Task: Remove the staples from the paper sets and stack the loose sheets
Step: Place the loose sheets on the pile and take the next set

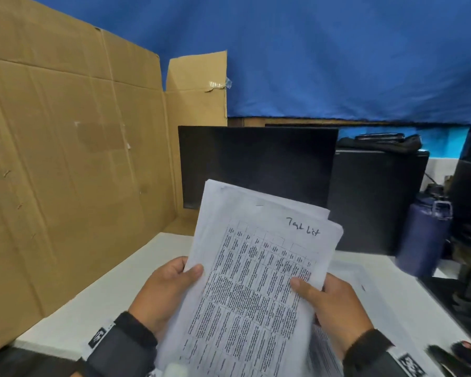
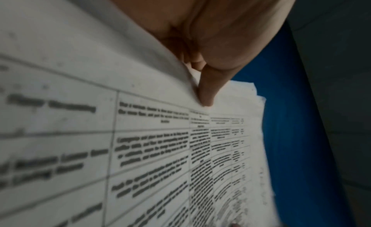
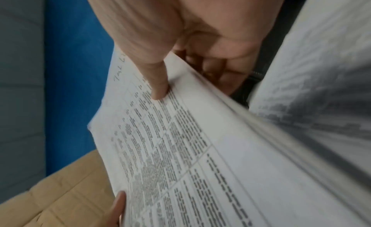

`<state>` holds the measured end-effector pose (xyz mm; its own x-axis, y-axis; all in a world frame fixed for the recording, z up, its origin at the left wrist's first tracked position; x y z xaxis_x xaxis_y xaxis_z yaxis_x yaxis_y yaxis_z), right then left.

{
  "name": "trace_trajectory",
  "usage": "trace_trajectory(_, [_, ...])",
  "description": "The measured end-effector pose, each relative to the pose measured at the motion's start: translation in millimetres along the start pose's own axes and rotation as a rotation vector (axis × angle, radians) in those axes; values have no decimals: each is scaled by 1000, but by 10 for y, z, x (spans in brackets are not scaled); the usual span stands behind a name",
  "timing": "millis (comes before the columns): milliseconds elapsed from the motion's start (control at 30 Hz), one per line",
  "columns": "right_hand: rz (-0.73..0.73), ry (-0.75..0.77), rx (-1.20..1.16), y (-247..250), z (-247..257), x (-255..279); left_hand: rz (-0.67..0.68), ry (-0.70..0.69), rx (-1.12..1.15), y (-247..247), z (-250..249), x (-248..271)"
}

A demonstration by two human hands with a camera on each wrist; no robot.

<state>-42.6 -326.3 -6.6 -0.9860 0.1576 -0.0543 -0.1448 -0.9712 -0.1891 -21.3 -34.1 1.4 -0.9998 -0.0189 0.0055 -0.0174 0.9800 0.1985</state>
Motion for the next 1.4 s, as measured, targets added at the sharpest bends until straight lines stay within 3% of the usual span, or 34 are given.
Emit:
trace_trajectory(167, [-97, -51, -31, 36, -128, 4, -32, 93, -23, 149, 243, -87])
trace_trajectory(333, [-215, -104, -250, 235, -172, 16, -163, 124, -474, 521, 550, -342])
trace_trajectory(433, [-250, -72, -402, 330, -73, 40, -223, 148, -615, 722, 681, -453])
trace_trajectory(567, [-182, -25, -478, 368, 146, 159, -291, 109, -773, 788, 540, -419])
trace_trajectory(633, [-117, -20, -484, 351, 214, 212, -252, 37, -632, 674, 311, -342])
trace_trajectory(733, [-47, -32, -411, 280, 242, 267, 37, -60, -149, 192, -177, -55])
trace_trajectory(800, [-13, -28, -325, 230, 258, 306, 200, -129, -41, -150, -446, 167])
trace_trajectory(867, [3, 21, -180, 225, 265, 349, 269, -155, 57, -389, -563, 301])
trace_trajectory(1000, [14, 77, 35, 303, 221, 482, 254, -53, 228, -595, -409, 318])
trace_trajectory(1167, [0, 91, 141, 487, 176, 647, 316, 62, 247, -738, -248, 361])
trace_trajectory(1267, [-54, 71, 176, 596, 99, 708, 364, 64, 241, -794, -261, 401])
trace_trajectory(1400, [-10, 60, 234, 612, 66, 760, 298, 29, 207, -848, -230, 403])
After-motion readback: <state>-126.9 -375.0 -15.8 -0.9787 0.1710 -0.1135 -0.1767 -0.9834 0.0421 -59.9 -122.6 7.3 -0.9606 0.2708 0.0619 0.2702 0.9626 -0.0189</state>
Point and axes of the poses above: each hand's wrist, its own x-axis away from the middle knuckle, its own y-axis out of the back of the hand, z = x × y, the point moved 4 cm from there along -x, towards the middle knuckle, and after that the axes turned 15 degrees about -x, right-handed, at the moved point
